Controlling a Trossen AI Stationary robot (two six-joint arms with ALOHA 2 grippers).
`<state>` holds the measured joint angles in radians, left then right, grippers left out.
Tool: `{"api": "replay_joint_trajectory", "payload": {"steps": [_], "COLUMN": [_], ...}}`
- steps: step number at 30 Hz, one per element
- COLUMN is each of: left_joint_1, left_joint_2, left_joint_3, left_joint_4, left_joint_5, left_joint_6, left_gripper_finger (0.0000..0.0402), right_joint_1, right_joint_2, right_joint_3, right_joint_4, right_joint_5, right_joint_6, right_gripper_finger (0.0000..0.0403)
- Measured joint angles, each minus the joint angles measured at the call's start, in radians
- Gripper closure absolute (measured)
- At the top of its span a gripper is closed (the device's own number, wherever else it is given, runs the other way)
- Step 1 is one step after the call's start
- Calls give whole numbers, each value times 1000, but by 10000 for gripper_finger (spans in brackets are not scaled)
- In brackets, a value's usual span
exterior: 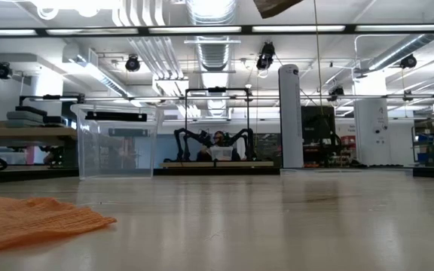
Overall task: Roll bandage
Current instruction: Roll the brown bandage
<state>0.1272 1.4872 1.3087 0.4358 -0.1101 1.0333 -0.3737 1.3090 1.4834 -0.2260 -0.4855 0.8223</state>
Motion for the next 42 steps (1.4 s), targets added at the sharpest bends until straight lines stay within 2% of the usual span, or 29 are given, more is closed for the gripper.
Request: {"api": "replay_joint_trajectory", "payload": {"steps": [6, 14, 29, 32, 35, 39, 42], "left_joint_1": [0, 1, -10, -10, -10, -23, -37], "left_joint_2": [0, 0, 0, 0, 0, -3, -27], "left_joint_3": [0, 0, 0, 0, 0, 0, 0], "left_joint_4": [-1, -2, -21, -18, -18, -29, -112], "left_joint_5": [-13, -73, -74, -74, -76, -133, -164], "left_joint_6": [150, 256, 416, 382, 299, 142, -14], "left_gripper_finger": [338, 329, 323, 317, 295, 243, 199], "right_joint_1": [0, 0, 0, 0, 0, 0, 0], "right_joint_2": [2, 2, 2, 2, 2, 3, 4], "right_joint_3": [0, 0, -1, -1, -1, -1, -3], "right_joint_4": [-2, -7, -11, -12, -11, -10, -17], "right_joint_5": [25, 43, 60, 60, 60, 68, 63], "right_joint_6": [80, 206, 254, 249, 221, 131, 19], "right_gripper_finger": [179, 190, 228, 244, 266, 289, 296]}}
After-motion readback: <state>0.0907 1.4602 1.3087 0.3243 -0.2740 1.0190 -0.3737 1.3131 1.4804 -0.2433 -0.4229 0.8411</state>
